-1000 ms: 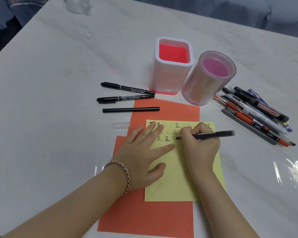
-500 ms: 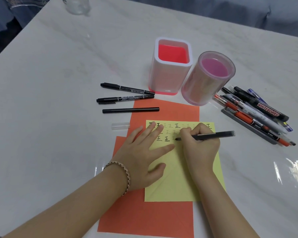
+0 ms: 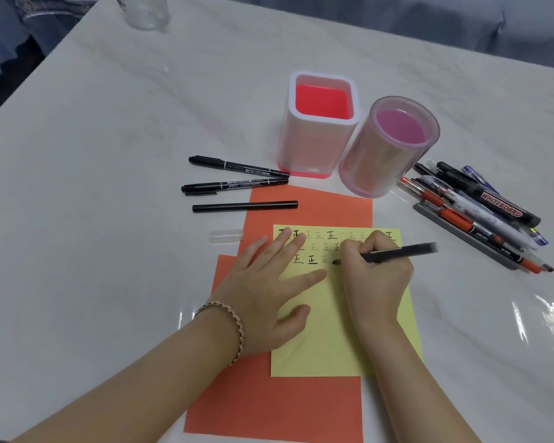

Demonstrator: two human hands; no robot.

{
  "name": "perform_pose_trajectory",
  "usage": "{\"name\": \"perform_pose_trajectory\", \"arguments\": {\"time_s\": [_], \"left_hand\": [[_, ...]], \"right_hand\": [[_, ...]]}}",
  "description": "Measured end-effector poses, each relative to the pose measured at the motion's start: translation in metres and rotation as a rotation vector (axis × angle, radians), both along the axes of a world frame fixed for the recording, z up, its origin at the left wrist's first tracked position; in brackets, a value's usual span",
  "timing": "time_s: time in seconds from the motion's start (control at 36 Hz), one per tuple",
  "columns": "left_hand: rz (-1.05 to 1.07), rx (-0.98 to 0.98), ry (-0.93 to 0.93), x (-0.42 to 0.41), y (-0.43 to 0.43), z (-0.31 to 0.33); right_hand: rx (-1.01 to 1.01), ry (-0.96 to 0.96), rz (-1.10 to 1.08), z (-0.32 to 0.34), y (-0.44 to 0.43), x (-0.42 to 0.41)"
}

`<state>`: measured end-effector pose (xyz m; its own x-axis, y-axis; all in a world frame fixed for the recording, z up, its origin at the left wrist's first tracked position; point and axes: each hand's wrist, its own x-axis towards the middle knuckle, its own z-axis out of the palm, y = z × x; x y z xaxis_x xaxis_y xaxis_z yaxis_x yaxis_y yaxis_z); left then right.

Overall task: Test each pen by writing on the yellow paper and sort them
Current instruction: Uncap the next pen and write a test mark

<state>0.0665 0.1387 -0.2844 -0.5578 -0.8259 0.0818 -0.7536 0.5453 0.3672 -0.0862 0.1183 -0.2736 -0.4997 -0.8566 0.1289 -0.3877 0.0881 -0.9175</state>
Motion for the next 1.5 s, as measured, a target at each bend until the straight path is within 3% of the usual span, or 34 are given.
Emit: {"name": "perform_pose_trajectory", "arguments": {"time_s": [0.19, 0.42, 0.61, 0.83, 0.94, 1.08, 1.17, 1.5], "left_hand": [[-0.015, -0.022, -0.031, 0.000, 0.000, 0.000], [-0.036, -0.061, -0.108, 0.003, -0.003, 0.002], [0.182, -0.253, 0.118, 0.035, -0.018, 0.011], [0.365, -0.322, -0.004, 0.066, -0.023, 0.012], [0.391, -0.237, 0.056, 0.058, -0.020, 0.020], [0.444, 0.146, 0.471, 0.028, 0.000, 0.055], [0.368, 0.151, 0.609, 0.015, 0.010, 0.072], [0.257, 0.128, 0.633, -0.003, 0.019, 0.085]], "right_hand": [[-0.041, -0.160, -0.036, 0.007, 0.002, -0.005], [0.078, -0.254, 0.044, 0.023, 0.018, -0.018], [0.127, -0.260, 0.124, 0.038, 0.033, -0.031], [0.144, -0.291, 0.184, 0.051, 0.044, -0.037], [0.132, -0.330, 0.207, 0.057, 0.047, -0.035], [0.150, -0.569, 0.246, 0.073, 0.050, -0.025], [0.143, -0.630, 0.284, 0.084, 0.054, -0.020], [0.066, -0.645, 0.317, 0.100, 0.063, -0.023]]}}
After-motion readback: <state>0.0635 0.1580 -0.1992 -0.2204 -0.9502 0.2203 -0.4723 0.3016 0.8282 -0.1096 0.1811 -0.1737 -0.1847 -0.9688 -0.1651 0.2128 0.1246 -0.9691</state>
